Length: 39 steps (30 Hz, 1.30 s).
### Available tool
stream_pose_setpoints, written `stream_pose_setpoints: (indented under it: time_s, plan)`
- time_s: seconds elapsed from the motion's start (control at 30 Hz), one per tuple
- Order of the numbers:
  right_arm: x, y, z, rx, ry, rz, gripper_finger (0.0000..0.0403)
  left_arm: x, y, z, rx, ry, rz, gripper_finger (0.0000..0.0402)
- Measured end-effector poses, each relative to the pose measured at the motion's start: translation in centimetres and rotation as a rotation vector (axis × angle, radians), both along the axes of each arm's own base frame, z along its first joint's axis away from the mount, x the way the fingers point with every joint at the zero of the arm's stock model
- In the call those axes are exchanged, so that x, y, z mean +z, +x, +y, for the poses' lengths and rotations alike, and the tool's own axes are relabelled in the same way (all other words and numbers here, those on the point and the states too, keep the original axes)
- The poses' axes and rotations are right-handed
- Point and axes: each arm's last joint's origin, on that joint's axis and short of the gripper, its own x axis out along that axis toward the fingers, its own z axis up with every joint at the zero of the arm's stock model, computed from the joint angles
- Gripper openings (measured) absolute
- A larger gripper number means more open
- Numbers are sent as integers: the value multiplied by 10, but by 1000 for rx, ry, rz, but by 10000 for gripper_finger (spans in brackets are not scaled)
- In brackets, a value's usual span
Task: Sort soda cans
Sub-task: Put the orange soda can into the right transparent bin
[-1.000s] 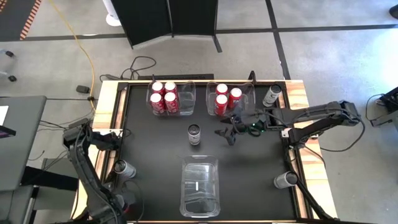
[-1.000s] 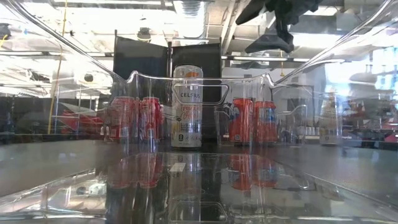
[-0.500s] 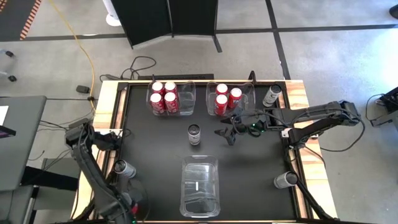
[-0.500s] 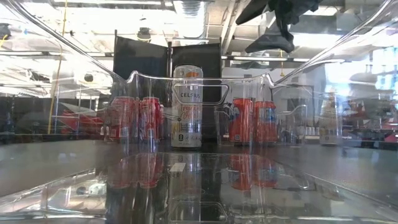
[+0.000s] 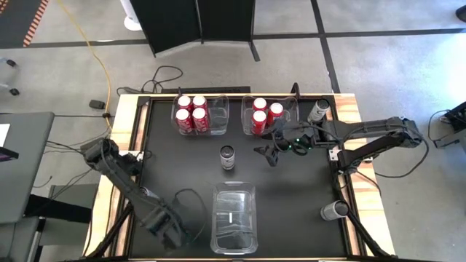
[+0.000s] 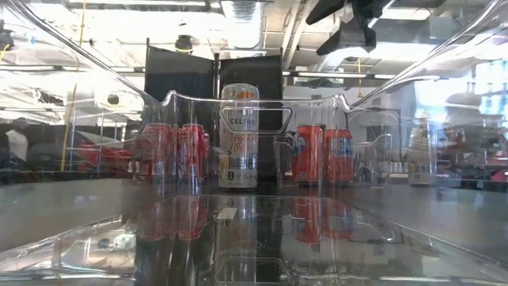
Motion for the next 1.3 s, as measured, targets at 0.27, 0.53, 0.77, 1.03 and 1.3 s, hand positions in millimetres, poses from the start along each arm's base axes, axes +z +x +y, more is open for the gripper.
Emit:
stream_pose_setpoints:
  time_s: [0.27, 0.53, 0.77, 1.03, 1.3]
  plan:
    - [7, -8, -6, -7, -25, 83, 333, 38, 31, 52, -84, 62, -29, 303]
    - [8, -31, -28, -115, -40, 181, 333, 92, 63, 112, -121, 53, -231, 303]
    - [16, -51, -50, -176, -89, 202, 333, 123, 85, 180, -37, 158, -426, 303]
    - [21, -67, -76, -268, -134, 213, 333, 138, 118, 256, 60, 239, -737, 303]
    - [16, -77, -92, -282, -144, 306, 333, 118, 148, 315, 56, 336, -801, 303]
